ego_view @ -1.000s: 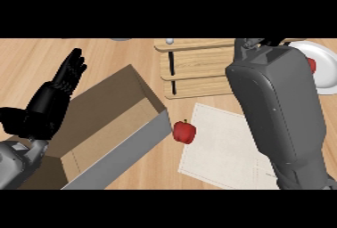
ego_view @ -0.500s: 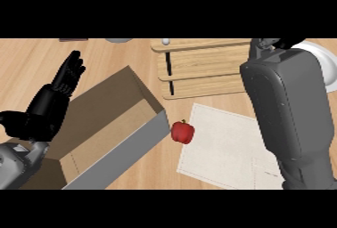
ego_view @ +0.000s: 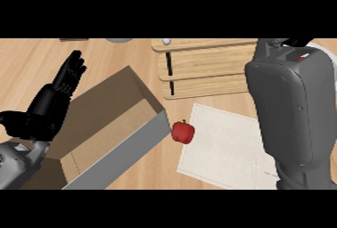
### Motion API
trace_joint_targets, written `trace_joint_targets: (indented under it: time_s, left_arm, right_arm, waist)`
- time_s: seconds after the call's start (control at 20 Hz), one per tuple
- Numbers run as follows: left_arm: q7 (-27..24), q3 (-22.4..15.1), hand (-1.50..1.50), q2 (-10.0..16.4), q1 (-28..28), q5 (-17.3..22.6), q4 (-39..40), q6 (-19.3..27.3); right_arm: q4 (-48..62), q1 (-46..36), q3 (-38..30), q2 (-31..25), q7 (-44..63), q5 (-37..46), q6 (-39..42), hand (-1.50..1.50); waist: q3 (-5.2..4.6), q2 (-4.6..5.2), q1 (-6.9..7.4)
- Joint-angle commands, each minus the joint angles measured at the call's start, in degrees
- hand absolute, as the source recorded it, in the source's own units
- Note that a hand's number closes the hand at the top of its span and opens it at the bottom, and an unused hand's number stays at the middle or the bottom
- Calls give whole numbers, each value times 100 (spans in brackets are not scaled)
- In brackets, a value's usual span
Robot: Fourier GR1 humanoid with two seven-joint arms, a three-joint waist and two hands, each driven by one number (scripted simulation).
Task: Pick the lemon from the placemat and place it in the tiered shelf
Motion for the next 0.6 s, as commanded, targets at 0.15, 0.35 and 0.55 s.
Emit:
trace_joint_targets:
  time_s: [0.15,0.35,0.55]
  left_arm:
    - [-40,-474,0,-541,485,-21,401,6]
    - [57,-512,0,-574,423,-2,496,140]
    - [-195,-535,0,-617,629,-3,594,172]
  right_arm:
    - [-305,-299,-266,54,172,-235,-234,-150]
    - [-996,-315,-670,9,197,-480,-650,-150]
    - [-1274,-778,-1182,-475,694,-423,-45,-150]
  waist:
    - [-234,108,-16]
    - [-225,105,-133]
    - [-238,72,-225]
